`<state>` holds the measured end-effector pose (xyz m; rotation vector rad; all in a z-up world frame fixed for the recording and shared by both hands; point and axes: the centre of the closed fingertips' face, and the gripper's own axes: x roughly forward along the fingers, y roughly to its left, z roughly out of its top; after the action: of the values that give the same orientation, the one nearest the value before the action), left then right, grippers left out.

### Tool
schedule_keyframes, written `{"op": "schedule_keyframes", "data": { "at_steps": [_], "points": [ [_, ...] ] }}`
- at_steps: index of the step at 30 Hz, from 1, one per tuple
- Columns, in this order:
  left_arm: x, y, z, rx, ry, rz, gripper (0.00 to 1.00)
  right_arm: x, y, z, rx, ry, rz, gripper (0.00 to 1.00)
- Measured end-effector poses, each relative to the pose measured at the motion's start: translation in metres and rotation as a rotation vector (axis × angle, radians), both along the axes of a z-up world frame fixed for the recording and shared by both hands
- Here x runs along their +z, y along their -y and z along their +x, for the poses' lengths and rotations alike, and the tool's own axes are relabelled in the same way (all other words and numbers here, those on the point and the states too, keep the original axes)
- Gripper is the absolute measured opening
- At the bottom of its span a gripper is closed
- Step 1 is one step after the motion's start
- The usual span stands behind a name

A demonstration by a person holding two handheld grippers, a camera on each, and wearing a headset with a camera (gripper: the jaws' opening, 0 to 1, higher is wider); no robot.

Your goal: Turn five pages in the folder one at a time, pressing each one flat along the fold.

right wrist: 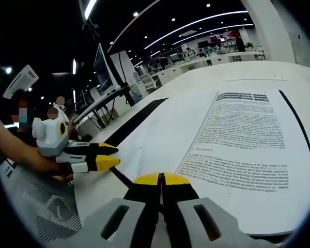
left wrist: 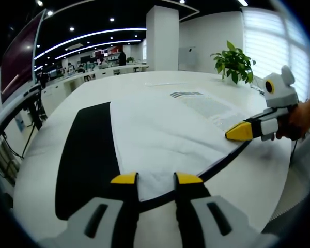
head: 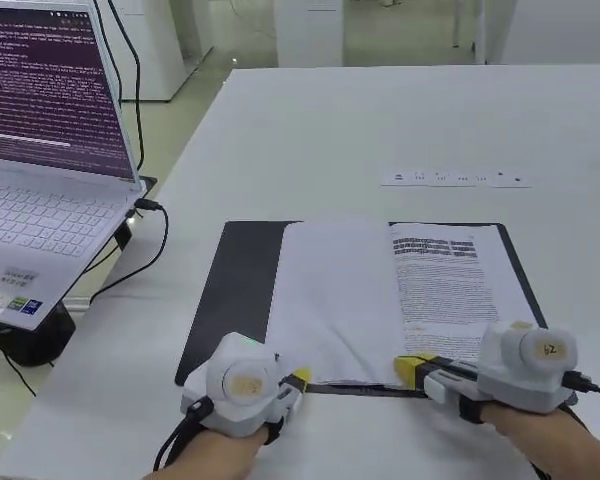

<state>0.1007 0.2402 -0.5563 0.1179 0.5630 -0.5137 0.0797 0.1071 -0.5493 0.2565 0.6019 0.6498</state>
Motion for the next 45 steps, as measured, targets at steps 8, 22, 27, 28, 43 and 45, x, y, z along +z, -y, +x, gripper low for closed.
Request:
{"op": "schedule_keyframes", "data": {
  "at_steps": [8, 22, 27, 28, 43, 45],
  "points": [
    [0.0, 0.0, 0.0, 0.003, -0.003, -0.001, 0.26, 0.0, -0.002, -0.022, 0.023, -0.038, 0.019, 0.0],
    [0.0, 0.0, 0.002, 0.029, -0.07, -0.011, 0.26, 0.042, -0.015, -0.053, 0.042, -0.052, 0.129, 0.0],
    [0.005, 0.006, -0.001, 0.085, -0.187, -0.074, 0.34, 0.055, 0.004, -0.045, -0.083, -0.061, 0.122, 0.0],
    [0.008, 0.007, -0.003, 0.099, -0.21, -0.09, 0.35, 0.053, 0.01, -0.046, -0.105, -0.083, 0.101, 0.0],
    [0.073, 0.022, -0.043, 0.178, -0.36, -0.373, 0.32, 0.087, 0.105, -0.048, -0.484, -0.112, 0.093, 0.0],
    [0.081, 0.021, -0.044, 0.169, -0.332, -0.351, 0.36, 0.091, 0.114, -0.05, -0.501, -0.1, 0.069, 0.0]
  ]
}}
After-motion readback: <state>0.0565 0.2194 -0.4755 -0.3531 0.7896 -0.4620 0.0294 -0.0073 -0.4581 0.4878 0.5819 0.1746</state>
